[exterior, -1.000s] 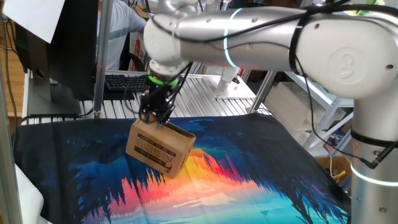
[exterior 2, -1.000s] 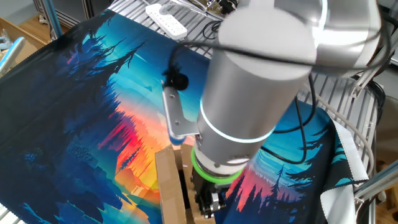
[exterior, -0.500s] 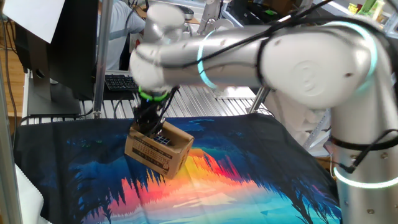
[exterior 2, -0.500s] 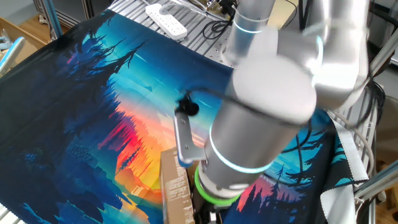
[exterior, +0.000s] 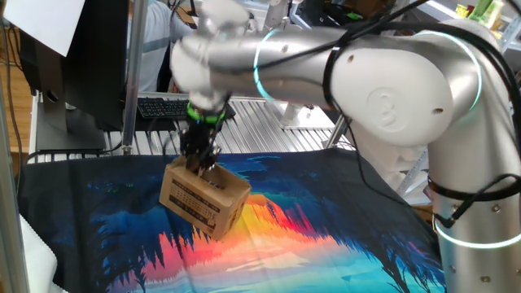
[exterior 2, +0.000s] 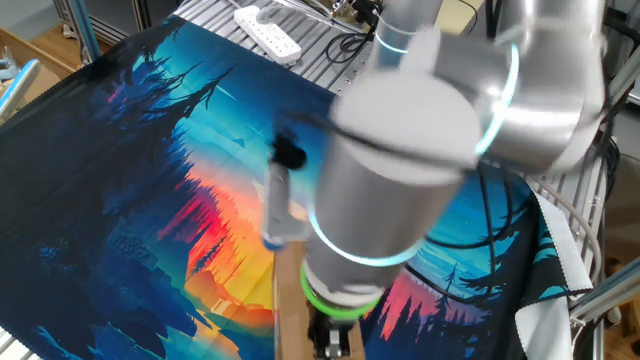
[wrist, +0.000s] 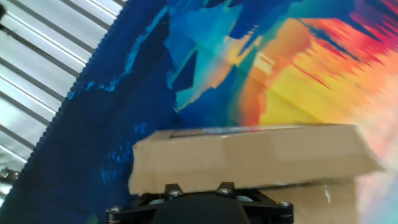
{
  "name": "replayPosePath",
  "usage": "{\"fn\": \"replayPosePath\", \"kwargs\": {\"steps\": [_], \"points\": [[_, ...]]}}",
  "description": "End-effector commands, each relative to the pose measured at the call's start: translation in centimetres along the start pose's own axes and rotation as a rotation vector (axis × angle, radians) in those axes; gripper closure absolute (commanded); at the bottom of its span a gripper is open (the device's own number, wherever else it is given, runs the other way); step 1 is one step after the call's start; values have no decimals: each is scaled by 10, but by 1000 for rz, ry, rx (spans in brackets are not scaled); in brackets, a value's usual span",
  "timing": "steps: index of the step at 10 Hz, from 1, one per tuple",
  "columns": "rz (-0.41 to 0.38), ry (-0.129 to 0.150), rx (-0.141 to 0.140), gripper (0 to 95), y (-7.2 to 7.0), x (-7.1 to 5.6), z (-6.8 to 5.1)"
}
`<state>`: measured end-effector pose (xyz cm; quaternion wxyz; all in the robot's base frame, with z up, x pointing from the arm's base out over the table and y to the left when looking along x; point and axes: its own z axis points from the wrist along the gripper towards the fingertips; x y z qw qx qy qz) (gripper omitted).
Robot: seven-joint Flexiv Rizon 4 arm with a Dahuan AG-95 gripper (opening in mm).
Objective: Cover the box
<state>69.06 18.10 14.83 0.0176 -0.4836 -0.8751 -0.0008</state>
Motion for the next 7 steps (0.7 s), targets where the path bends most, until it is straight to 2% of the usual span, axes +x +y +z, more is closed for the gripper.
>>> {"fn": "replayPosePath", "kwargs": {"steps": [1,3,5,7], "points": [[-30,144,62,570,-10,4,-38],[-29,154,64,570,-13,6,-43],[17,145,57,570,-21,7,-53],[10,126,44,570,-22,7,-55]]}}
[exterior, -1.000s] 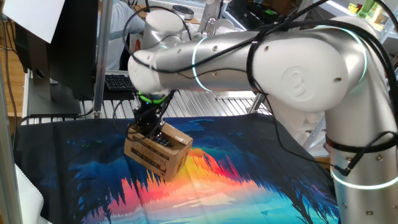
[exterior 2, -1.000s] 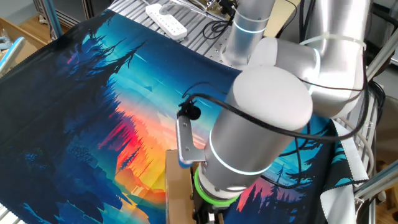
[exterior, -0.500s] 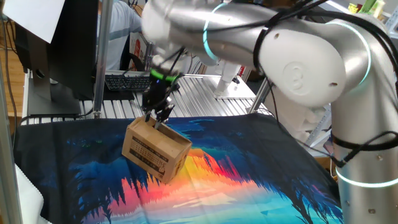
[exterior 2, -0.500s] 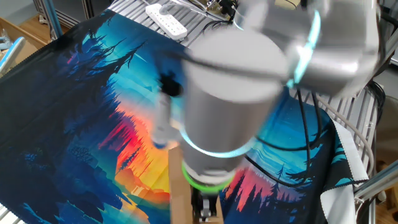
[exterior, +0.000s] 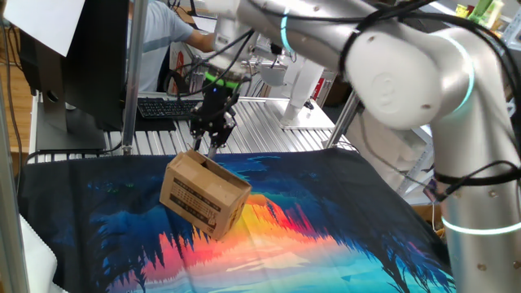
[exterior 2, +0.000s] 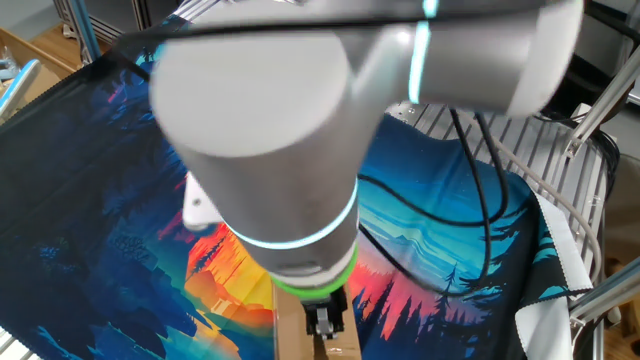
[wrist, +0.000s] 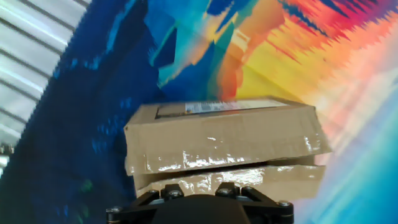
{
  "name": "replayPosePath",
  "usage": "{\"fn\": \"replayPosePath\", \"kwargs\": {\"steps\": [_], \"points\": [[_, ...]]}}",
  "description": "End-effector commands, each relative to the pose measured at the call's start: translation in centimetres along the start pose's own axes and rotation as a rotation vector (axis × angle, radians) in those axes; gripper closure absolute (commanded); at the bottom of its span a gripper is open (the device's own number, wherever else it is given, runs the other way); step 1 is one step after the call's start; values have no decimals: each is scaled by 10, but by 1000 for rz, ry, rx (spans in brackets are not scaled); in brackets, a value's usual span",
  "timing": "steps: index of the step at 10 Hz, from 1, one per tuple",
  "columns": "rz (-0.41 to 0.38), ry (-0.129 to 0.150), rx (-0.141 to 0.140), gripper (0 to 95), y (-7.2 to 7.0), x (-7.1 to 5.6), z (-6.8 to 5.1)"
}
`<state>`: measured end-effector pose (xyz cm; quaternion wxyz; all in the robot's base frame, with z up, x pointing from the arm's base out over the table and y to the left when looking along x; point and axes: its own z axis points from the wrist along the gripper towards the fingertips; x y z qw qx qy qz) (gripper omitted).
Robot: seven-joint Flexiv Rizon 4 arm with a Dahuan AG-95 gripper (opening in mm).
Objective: Cover the box
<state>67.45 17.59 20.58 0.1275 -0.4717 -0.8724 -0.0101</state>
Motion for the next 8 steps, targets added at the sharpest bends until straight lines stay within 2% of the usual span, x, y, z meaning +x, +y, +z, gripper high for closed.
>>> {"fn": "replayPosePath", "kwargs": {"steps": [1,2,3,4,5,6,7,8], "points": [[18,-84,-56,570,-4,1,3],[19,-128,-81,570,-1,0,6],[29,-161,-86,570,1,-1,7],[77,-159,-103,570,1,-1,8],[295,-143,-167,570,1,-1,7],[505,-133,-209,570,0,-1,7],[614,-128,-228,570,0,-1,7],[768,-120,-246,570,0,-1,7]]}}
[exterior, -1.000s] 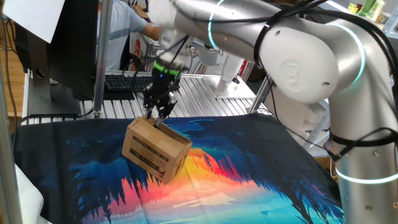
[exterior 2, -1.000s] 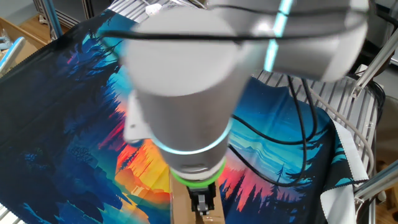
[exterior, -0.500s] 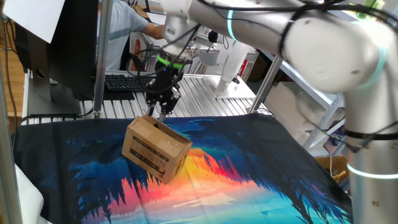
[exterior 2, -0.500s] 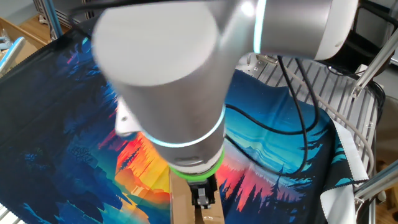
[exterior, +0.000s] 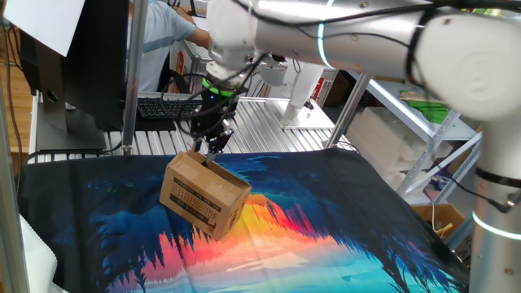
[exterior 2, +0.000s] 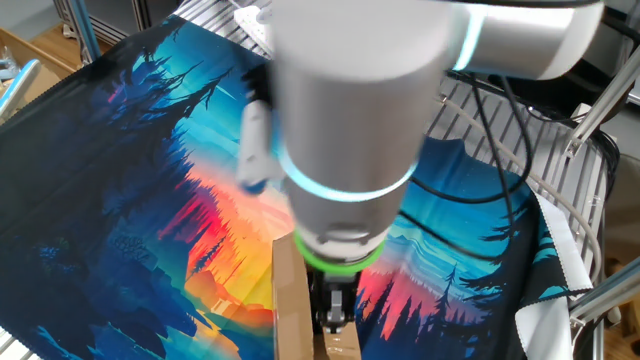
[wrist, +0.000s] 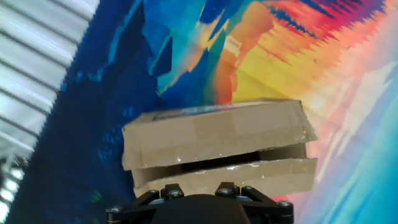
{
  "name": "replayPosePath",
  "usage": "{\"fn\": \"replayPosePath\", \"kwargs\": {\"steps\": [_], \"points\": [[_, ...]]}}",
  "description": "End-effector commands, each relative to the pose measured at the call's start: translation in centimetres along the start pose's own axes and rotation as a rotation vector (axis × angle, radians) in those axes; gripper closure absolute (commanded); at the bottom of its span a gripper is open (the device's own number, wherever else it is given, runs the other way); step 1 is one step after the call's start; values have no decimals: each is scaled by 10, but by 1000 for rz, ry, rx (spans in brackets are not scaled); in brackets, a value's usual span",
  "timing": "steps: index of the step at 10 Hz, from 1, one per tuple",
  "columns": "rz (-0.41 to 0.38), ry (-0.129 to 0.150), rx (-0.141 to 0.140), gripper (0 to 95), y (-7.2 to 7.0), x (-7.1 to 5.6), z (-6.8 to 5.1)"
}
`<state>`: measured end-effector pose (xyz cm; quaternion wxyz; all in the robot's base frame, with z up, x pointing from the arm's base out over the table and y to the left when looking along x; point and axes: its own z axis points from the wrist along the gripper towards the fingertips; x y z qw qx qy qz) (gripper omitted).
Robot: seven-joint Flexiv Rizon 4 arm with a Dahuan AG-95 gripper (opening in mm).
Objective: Cover the box
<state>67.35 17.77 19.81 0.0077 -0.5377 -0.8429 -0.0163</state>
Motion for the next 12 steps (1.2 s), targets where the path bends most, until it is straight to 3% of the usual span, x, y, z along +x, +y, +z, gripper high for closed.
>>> {"fn": "replayPosePath", "kwargs": {"steps": [1,2,5,6,10,12], "points": [[742,24,-54,380,-1,-1,0],[781,25,-50,380,0,-1,0],[772,54,-45,380,-1,-3,1],[793,51,-45,570,-1,-3,1],[804,31,-49,570,1,-5,8],[806,14,-49,570,10,-5,23]]}}
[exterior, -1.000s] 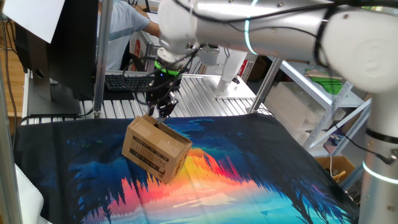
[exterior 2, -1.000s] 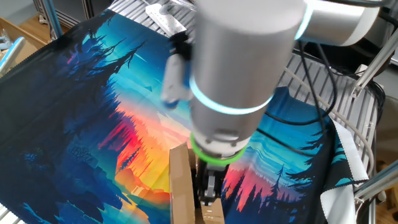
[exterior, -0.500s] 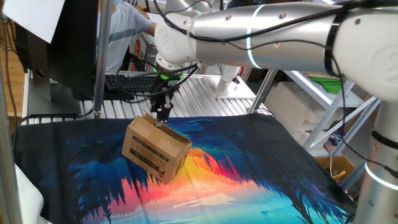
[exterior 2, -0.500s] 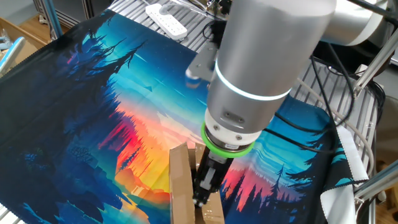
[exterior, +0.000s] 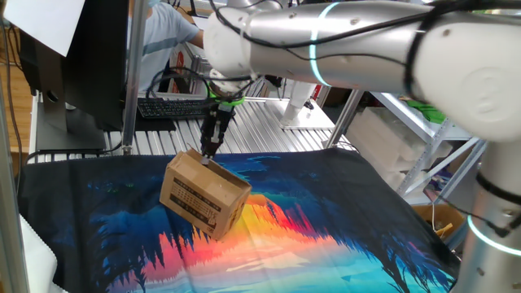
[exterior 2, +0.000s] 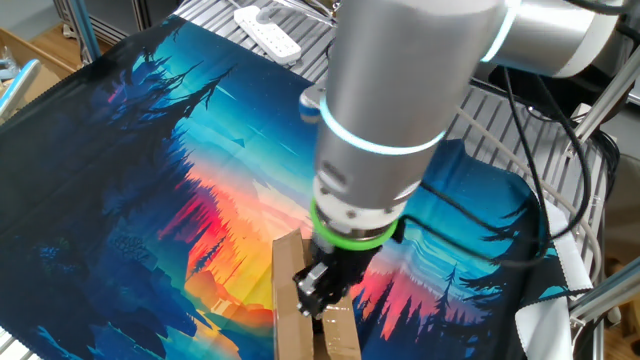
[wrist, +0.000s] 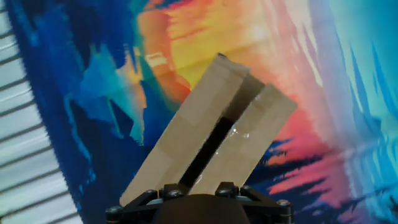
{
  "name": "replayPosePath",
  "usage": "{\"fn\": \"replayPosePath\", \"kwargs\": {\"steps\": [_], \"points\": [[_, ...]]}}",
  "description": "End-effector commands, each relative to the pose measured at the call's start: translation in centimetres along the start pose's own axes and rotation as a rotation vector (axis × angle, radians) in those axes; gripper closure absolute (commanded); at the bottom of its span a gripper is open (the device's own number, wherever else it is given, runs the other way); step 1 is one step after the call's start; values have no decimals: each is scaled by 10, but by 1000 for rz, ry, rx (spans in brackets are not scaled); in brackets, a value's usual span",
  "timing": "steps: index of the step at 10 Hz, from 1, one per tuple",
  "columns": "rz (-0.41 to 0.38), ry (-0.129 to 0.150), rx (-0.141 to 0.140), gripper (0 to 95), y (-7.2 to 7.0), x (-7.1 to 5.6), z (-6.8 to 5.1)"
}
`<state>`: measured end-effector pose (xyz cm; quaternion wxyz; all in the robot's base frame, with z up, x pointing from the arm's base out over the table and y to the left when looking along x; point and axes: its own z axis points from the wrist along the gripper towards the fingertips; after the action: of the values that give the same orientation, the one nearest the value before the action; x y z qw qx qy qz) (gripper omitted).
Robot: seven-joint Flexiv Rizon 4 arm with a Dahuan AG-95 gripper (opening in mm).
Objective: Cover the box
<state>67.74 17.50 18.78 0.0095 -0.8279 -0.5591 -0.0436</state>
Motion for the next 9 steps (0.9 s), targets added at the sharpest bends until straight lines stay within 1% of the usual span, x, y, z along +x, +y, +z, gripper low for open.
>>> {"fn": "replayPosePath", "kwargs": {"steps": [1,2,3,4,6,7,9], "points": [[-12,-22,0,570,8,8,20],[-13,-33,-5,570,10,12,31],[-18,-44,-9,570,12,14,38],[-22,-38,-10,570,13,15,42],[-23,-36,-7,570,13,15,45],[-26,-29,-6,570,13,14,48],[-29,-17,-2,570,14,9,60]]}}
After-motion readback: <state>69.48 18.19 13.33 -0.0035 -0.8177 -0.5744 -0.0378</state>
